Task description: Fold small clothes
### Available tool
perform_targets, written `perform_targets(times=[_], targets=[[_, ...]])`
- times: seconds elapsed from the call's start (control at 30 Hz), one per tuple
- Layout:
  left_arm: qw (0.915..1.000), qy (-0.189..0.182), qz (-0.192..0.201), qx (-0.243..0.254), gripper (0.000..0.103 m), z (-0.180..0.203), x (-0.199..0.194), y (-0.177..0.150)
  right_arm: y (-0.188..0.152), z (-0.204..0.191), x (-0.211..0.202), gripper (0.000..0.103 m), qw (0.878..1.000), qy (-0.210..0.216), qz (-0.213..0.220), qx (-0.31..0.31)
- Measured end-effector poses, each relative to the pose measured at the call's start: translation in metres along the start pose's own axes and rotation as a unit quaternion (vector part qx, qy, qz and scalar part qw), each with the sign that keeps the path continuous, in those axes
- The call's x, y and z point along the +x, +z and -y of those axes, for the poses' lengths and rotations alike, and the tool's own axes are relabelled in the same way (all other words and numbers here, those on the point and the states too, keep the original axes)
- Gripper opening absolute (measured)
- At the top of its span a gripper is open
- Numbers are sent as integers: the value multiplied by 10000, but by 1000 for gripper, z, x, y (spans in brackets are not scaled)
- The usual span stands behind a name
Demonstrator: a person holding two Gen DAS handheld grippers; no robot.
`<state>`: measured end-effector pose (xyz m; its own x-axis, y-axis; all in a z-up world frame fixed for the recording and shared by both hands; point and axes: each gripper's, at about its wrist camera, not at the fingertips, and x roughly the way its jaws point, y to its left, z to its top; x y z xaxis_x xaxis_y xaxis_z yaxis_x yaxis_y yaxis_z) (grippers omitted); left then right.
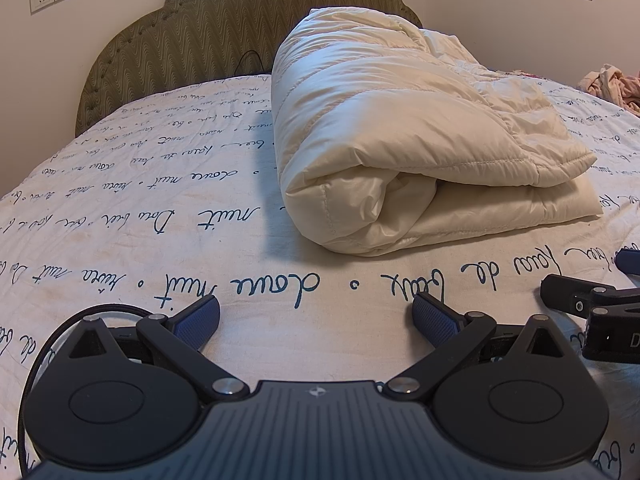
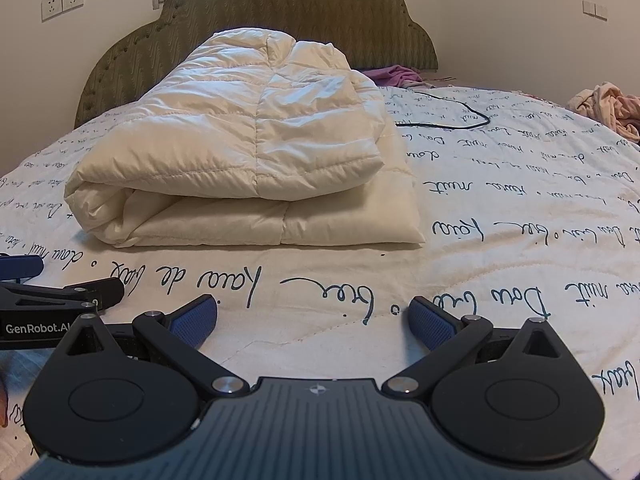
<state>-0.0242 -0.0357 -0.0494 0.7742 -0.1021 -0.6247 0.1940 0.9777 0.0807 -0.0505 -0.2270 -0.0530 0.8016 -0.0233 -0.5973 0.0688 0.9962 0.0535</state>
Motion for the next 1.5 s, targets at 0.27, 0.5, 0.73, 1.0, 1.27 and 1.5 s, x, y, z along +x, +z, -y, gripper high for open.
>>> perform_targets(times=[0.27,0.5,0.73,1.0,1.27,1.5], targets=[[10000,-1,-2,-4,103,0,0,0,0,-1,1,103,10000,-52,-13,-47],[10000,-4,-3,-8,103,0,0,0,1,-2,1,103,10000,-60,-15,-55],[10000,-22,-20,-39,103,0,1,-1,1,-3,1,103,9999,-95,-29,-91],[10000,-25,-27,-46,103,0,1,0,1,-6,1,103,9996,-186,-59,-192],[10000,-26,-26,-49,103,-1,1,0,0,-15,-2,103,9983,-369,33,-454],[10000,-27,-28,-49,103,-1,1,0,0,-13,-1,103,9986,-344,5,-410]])
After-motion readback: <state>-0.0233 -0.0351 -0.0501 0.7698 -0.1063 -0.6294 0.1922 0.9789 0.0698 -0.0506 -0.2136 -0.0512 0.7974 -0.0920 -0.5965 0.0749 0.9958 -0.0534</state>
